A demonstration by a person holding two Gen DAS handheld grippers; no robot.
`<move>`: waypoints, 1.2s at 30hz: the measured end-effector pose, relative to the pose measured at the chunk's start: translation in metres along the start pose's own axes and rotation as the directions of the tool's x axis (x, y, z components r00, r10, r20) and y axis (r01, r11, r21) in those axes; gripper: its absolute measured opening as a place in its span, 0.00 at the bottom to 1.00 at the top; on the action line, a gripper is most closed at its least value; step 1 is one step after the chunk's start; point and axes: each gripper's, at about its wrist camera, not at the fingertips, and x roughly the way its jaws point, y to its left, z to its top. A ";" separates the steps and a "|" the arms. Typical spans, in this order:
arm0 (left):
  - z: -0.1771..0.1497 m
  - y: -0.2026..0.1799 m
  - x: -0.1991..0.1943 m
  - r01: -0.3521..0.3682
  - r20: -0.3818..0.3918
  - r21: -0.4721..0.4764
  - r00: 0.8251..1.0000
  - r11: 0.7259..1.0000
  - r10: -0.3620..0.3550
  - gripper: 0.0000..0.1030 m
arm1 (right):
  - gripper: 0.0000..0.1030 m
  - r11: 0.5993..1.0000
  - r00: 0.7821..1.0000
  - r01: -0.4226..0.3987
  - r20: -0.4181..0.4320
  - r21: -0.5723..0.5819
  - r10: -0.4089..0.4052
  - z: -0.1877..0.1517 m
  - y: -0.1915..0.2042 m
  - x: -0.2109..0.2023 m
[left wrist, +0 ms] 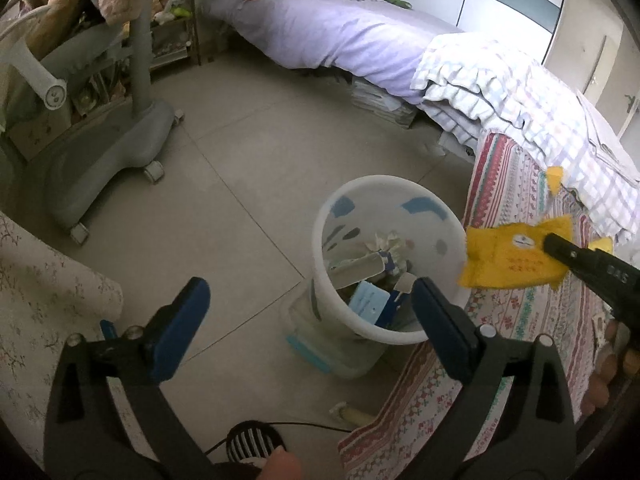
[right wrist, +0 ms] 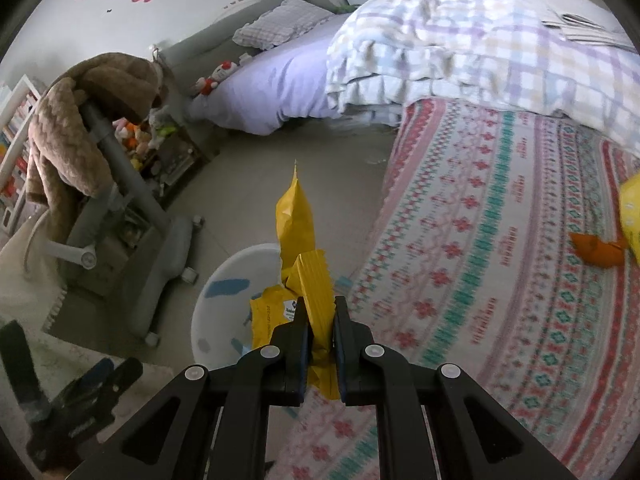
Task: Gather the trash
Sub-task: 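Open the right tool to drop the yellow bag into the wastebasket, then move both open tools back toward the trash on the bed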
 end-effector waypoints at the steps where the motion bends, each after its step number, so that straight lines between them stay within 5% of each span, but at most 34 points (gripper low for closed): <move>1: 0.000 0.001 0.000 0.001 0.002 -0.001 1.000 1.000 -0.001 0.97 | 0.12 1.000 1.000 -0.002 0.001 0.000 0.002 0.001 0.003 0.004; 7: 0.000 0.003 -0.001 0.007 0.004 -0.007 1.000 1.000 -0.007 0.97 | 0.22 0.998 0.998 -0.065 -0.017 0.025 0.066 0.006 0.011 0.017; 11: -0.001 0.002 -0.003 0.009 0.008 0.000 1.000 1.000 -0.009 0.97 | 0.71 0.999 0.999 -0.046 0.004 0.028 0.046 0.006 0.009 0.009; 12: -0.001 0.000 -0.003 0.010 0.008 0.003 1.000 1.000 -0.010 0.97 | 0.73 0.999 0.999 -0.044 0.026 0.026 0.043 0.005 0.008 0.003; 29: -0.005 -0.030 -0.007 0.036 -0.006 0.059 0.999 0.998 -0.036 0.97 | 0.73 0.989 0.992 0.123 0.019 -0.082 -0.122 -0.006 -0.048 -0.064; 36: -0.007 -0.050 -0.007 0.046 -0.020 0.082 0.999 0.996 -0.044 0.97 | 0.73 0.973 0.974 0.227 -0.006 -0.031 -0.227 -0.016 -0.092 -0.087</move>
